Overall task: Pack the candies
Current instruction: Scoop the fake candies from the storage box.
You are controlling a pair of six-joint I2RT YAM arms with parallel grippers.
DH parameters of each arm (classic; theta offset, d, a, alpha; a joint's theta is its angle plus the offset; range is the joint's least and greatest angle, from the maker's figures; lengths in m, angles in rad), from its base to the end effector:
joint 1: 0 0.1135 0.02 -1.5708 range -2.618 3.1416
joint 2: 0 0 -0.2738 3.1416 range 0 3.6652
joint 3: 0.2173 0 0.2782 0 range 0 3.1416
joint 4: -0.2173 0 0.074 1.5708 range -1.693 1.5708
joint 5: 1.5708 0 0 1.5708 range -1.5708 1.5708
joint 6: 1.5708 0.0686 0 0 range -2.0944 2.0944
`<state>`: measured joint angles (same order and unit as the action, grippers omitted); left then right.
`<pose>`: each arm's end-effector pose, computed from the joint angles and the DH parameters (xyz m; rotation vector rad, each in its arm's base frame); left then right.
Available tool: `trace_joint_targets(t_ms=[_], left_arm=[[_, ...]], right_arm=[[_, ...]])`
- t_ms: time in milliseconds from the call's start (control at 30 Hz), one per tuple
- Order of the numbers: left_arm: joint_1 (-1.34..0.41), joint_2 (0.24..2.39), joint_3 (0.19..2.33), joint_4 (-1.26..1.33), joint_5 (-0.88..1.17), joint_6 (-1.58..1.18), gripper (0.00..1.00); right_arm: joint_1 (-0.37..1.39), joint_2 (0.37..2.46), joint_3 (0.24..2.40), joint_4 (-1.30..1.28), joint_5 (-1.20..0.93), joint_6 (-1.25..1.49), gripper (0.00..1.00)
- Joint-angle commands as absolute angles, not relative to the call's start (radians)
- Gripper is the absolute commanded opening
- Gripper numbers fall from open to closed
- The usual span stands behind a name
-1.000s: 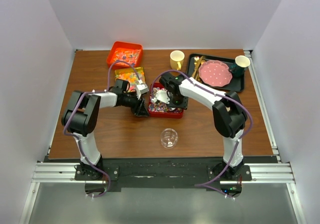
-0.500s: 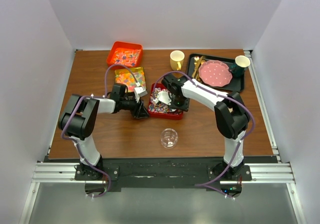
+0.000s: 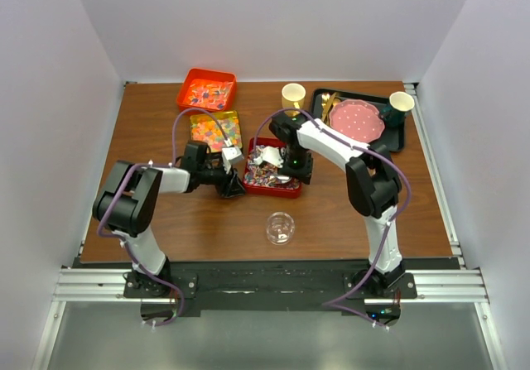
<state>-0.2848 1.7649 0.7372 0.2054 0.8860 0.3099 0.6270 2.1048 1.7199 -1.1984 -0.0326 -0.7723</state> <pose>0.3156 -0.1478 0.0946 1.0336 1.9778 -1.0300 0.3484 0.2552 0.1602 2.0160 -2.3957 -0.0523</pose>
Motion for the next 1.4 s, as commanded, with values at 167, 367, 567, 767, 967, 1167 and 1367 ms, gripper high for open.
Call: trace_joint_targets(t_ms=[167,367,567,767,967,1167,1367], left_arm=[[-0.365,1.715,0.709,0.318,1.043,0.331,0.41],[-0.368,1.703,0.716,0.307,1.037,0.324,0.41],[-0.371,1.700,0.723,0.299,1.034,0.330,0.42],[-0.371,1.694,0.721,0.307,1.029,0.327,0.42],[-0.370,1.698,0.667,0.463,1.043,0.195,0.42],[-0.370,1.706,0.649,0.572,1.034,0.080,0.43],[-0.370,1.715,0.692,0.513,1.028,0.101,0.43]], right_arm=[[0.634,2.158,1.738,-1.127,-0.600,-0.742,0.00],[0.623,2.126,1.781,-1.128,-0.447,-0.804,0.00],[0.670,2.123,1.772,-1.100,-0.158,-1.007,0.00],[0.703,2.082,1.723,-1.026,-0.002,-1.149,0.00],[0.744,2.016,1.586,-0.865,0.052,-1.276,0.00],[0.759,2.136,1.650,-0.951,-0.076,-1.102,0.00],[0.741,2.157,1.666,-0.914,-0.227,-0.933,0.00]])
